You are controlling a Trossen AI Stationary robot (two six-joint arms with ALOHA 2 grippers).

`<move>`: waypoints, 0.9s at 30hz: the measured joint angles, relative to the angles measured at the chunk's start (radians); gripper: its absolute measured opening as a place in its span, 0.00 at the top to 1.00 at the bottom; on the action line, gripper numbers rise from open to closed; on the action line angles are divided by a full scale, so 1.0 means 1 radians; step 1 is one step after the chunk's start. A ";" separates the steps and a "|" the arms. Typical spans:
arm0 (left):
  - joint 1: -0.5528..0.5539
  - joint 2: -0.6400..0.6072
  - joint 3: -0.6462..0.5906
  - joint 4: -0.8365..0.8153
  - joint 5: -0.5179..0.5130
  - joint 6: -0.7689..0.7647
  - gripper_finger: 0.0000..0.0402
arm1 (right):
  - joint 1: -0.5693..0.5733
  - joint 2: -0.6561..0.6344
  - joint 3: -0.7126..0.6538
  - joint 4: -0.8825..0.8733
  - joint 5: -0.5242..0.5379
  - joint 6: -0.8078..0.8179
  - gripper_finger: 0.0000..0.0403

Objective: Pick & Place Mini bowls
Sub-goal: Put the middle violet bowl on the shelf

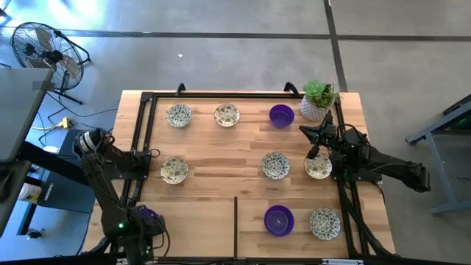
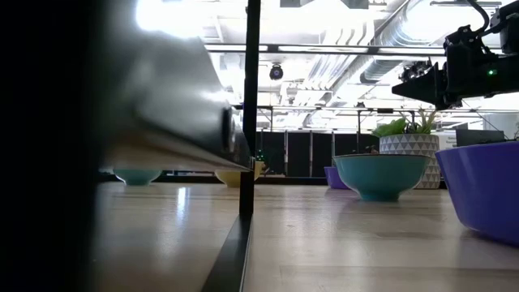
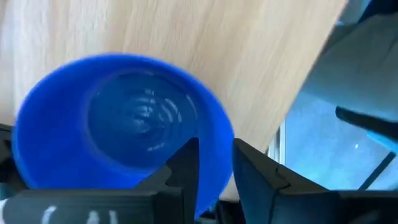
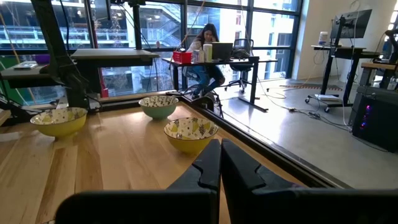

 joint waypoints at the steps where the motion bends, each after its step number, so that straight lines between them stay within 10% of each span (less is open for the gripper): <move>1: 0.010 -0.008 0.002 -0.011 0.001 0.003 0.79 | 0.000 0.000 0.000 0.000 0.000 0.000 1.00; 10: 0.019 -0.034 -0.037 -0.054 0.013 0.025 0.99 | 0.000 0.000 0.000 0.000 0.000 0.000 1.00; 27: 0.018 -0.033 -0.158 0.155 0.110 0.051 1.00 | 0.000 0.000 0.000 0.001 0.000 0.000 1.00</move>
